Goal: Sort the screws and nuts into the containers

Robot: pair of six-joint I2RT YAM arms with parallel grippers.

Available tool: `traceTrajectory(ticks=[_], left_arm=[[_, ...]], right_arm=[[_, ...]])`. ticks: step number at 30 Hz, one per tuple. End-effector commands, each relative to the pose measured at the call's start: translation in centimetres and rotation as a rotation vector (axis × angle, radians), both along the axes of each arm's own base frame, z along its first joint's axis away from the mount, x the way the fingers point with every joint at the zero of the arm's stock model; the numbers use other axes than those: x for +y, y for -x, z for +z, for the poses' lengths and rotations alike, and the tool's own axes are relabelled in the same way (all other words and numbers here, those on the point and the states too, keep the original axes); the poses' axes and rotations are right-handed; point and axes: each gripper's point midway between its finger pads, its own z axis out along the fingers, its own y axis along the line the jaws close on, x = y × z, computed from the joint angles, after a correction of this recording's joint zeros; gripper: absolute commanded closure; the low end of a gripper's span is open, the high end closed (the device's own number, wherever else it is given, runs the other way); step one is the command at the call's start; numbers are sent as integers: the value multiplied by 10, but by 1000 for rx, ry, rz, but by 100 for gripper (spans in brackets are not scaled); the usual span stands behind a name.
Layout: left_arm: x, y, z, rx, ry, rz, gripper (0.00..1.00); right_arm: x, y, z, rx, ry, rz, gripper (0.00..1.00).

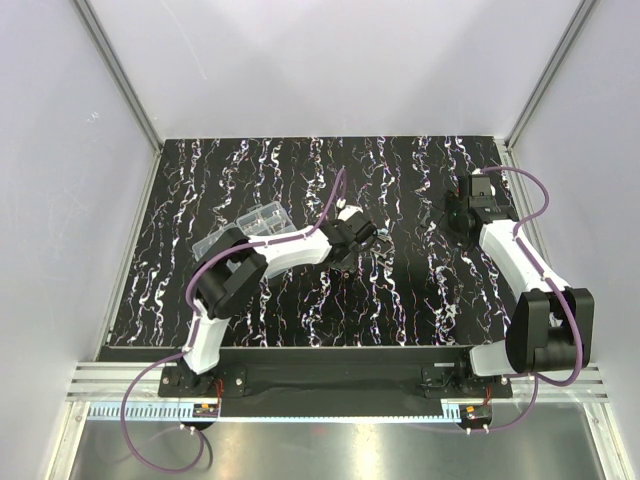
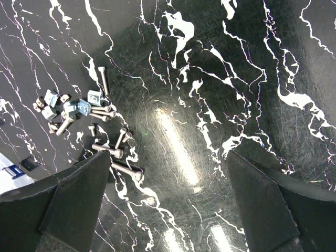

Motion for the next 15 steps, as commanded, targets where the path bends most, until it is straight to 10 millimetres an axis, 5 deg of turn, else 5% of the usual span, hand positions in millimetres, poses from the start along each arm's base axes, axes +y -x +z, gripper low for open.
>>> traceTrajectory(ticks=[1,9,15], left_arm=[[-2,-7,-4,-10,-3,45,52],[-3,-13,-9,-7,5,68,56],[2,-11,-12,-7,-7,79,70]], right_arm=[[2,2,6,-25,0,16,0],[2,3,4,-16,1,16,0],[2,2,2,-10,-1,16,0]])
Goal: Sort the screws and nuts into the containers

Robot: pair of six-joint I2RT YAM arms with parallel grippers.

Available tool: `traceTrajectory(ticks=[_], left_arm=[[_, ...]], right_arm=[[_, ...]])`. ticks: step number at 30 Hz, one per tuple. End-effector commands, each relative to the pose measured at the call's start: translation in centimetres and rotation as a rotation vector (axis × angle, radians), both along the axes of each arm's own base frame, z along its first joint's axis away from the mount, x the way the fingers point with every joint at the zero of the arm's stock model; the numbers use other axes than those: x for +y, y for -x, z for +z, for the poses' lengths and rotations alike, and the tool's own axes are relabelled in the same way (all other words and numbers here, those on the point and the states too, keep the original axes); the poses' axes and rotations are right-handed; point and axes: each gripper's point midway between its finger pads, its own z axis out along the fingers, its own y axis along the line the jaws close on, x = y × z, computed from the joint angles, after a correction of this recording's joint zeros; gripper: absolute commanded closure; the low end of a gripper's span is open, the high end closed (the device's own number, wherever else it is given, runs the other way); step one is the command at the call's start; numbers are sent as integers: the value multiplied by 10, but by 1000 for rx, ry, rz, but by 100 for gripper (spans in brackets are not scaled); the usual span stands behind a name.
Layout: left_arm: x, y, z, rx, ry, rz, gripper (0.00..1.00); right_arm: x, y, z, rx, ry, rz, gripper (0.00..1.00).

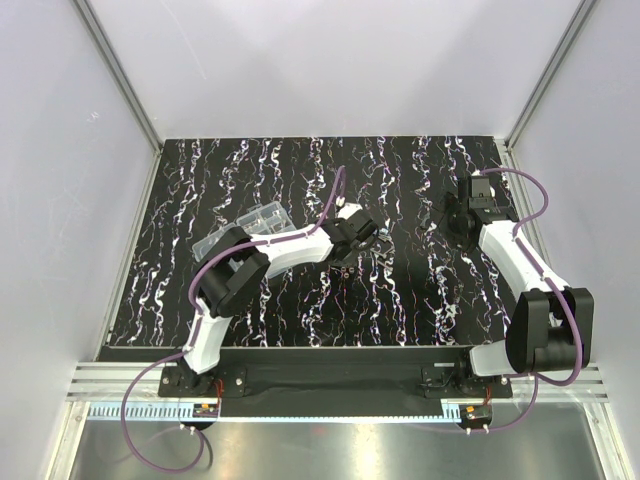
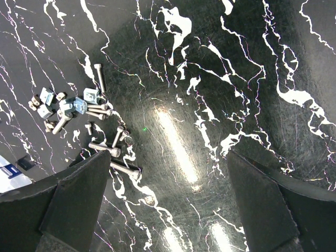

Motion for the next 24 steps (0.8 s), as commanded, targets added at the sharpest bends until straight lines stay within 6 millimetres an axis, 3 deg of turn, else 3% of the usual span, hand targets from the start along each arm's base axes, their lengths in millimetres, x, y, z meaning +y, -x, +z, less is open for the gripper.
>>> traceTrajectory(ticks=[1,6,9,12,16,20,21,22,24], left_arm=[[7,-4,-13,3,-29,30,72],[8,-6,-13,-12,-28,25,82],[4,-10,-6,-43,-9,6,84],[5,-17,11,-87,-7,-7,84],[12,-21,54,-158,30,-3,83],[39,-25,87,-202,66,61,83],[49,-23,85,-197,61,75,83],[58,-23,100,-218,86,96,83],[85,-23,106,-225,94,155,82]], right_arm=[[3,-1,5,-19,-3,16,0],[2,-1,6,-21,-1,17,0],[2,-1,5,-21,-1,15,0],[3,-1,5,-19,-4,15,0],[3,-1,5,-24,-6,13,0],[3,-2,6,-27,-11,11,0],[3,-2,6,-25,-10,10,0],[3,-2,7,-28,-9,9,0],[3,-2,7,-30,-6,10,1]])
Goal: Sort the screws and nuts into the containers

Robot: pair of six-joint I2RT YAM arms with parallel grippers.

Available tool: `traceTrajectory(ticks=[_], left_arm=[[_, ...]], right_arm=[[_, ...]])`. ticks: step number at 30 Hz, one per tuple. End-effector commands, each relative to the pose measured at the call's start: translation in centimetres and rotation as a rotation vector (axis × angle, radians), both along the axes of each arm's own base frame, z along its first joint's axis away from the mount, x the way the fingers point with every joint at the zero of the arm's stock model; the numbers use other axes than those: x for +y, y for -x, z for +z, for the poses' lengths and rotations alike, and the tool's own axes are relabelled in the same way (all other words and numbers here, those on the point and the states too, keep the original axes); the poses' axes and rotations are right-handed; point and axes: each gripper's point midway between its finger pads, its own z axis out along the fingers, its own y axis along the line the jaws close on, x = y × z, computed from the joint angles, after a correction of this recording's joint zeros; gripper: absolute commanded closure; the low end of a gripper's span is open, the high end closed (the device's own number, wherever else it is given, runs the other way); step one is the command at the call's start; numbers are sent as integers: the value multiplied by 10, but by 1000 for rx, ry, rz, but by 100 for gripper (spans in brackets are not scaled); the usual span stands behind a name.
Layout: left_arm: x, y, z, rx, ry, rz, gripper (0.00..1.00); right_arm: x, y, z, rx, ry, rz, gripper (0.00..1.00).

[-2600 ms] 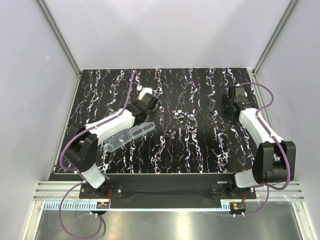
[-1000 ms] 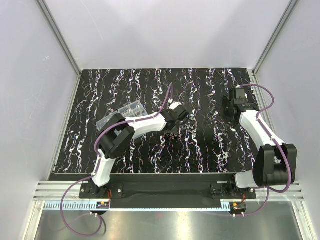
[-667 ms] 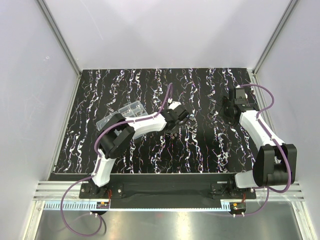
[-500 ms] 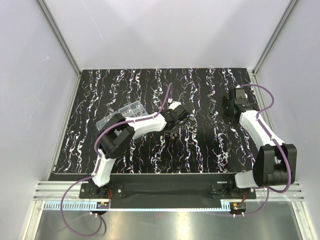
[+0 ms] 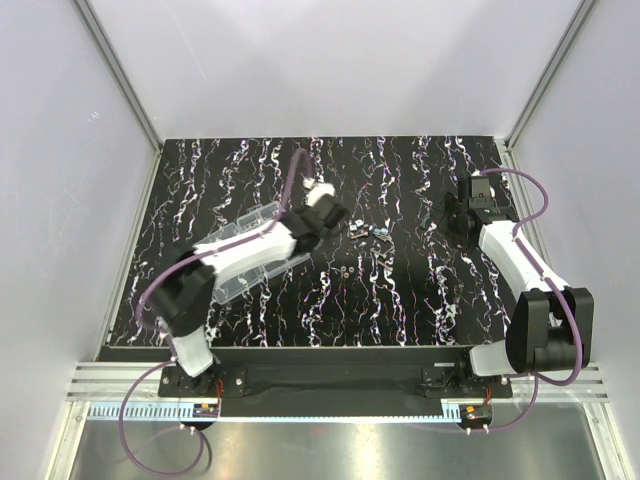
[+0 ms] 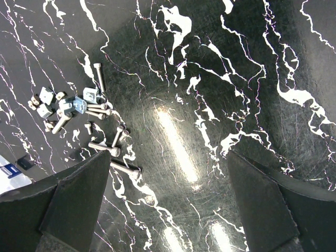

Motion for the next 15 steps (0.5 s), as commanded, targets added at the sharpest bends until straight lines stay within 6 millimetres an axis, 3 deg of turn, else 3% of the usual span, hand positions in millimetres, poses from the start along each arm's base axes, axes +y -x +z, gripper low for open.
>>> traceTrajectory(ticks=[1,5,8,15], left_arm=[[43,-11,37,-92,46,126,82],[104,-13,25,-88,-2,268,82],[133,-15,15,-76,-11,334,82],[156,-24,-5,-59,-44,401,82]], right_arm=[[2,-2,7,-32,-4,6,0],[3,-3,6,-26,-6,4,0],[3,-3,5,-21,-8,5,0],[1,-4,7,-22,-1,4,0]])
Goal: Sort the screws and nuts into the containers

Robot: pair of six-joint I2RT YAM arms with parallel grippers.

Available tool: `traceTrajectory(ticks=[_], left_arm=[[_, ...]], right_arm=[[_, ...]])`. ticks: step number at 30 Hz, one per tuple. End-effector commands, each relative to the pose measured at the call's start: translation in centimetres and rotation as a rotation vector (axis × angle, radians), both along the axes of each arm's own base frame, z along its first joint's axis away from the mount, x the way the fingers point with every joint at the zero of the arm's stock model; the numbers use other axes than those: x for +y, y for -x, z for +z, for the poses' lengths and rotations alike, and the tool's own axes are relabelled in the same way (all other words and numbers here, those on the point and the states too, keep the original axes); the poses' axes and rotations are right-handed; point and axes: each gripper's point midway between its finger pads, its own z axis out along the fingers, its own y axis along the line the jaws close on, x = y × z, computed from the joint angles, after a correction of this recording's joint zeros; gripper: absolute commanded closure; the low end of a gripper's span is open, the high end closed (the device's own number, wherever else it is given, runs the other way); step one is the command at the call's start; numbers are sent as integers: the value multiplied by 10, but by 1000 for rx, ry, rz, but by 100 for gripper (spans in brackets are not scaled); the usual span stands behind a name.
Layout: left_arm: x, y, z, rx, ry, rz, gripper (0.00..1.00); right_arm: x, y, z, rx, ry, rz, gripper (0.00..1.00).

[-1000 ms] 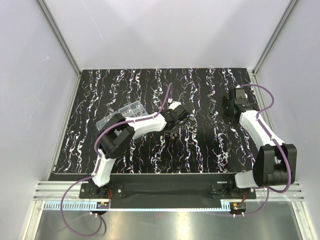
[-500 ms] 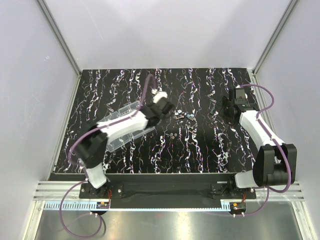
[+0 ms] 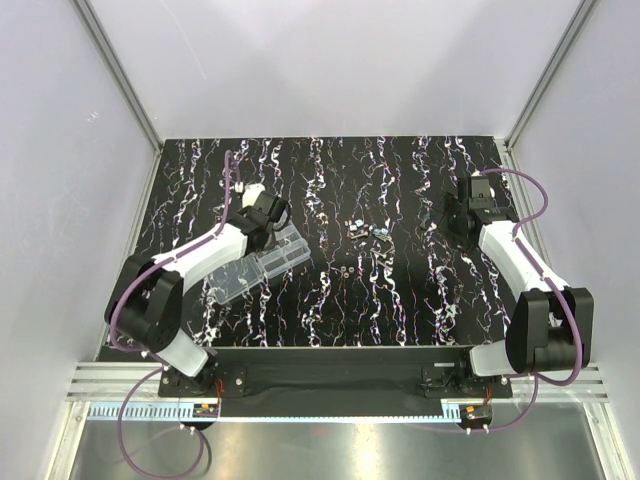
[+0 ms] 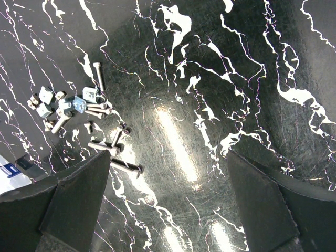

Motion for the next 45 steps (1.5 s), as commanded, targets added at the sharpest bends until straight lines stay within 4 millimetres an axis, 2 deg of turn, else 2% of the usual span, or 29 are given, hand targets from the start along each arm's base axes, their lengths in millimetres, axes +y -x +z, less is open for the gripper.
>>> traceTrajectory(ticks=[1,6,10,12,17,18,21,22,23,24,25,29,32,35,37,38,39,41,45], left_arm=[[3,-19,3,-63,0,39,82],[3,-25,-8,-43,-14,39,80],[4,-25,-9,-38,-19,41,72],[4,-25,-3,-54,-11,40,58],[-2,-23,16,-72,31,17,52],[-4,-22,26,-89,49,10,51],[-22,-21,52,-145,86,-49,46],[-39,-17,59,-154,84,-106,44],[-52,-20,73,-182,99,-137,43],[-65,-19,75,-179,100,-173,41],[-88,-12,77,-177,102,-248,39],[-154,-1,68,-143,168,-428,38],[-188,9,40,-69,174,-509,38],[-206,18,18,-15,150,-537,38],[-212,26,3,37,136,-534,38],[-218,24,2,48,142,-536,39],[-217,26,-12,85,122,-529,39],[-221,24,-19,96,121,-515,39],[-221,20,-21,92,121,-473,39]], right_arm=[[1,-4,7,-21,3,2,0],[-1,-2,8,-18,8,-2,0],[0,-3,9,-20,9,1,0],[1,-3,9,-21,5,3,0],[4,-4,10,-28,-8,13,0],[3,-5,11,-32,-9,12,0],[2,-3,10,-31,-4,12,0],[2,-2,9,-29,-6,8,0],[3,-1,9,-31,-7,8,0],[3,-1,9,-32,-13,5,0],[4,0,10,-38,-19,5,0],[3,6,13,-50,-20,0,0],[1,11,15,-57,-8,-2,0],[-1,15,14,-56,5,-3,0],[-1,15,13,-55,3,-2,0],[-1,15,12,-53,1,2,0],[0,15,12,-54,-3,7,0],[1,17,11,-51,-7,11,0],[3,20,10,-49,-12,20,0]])
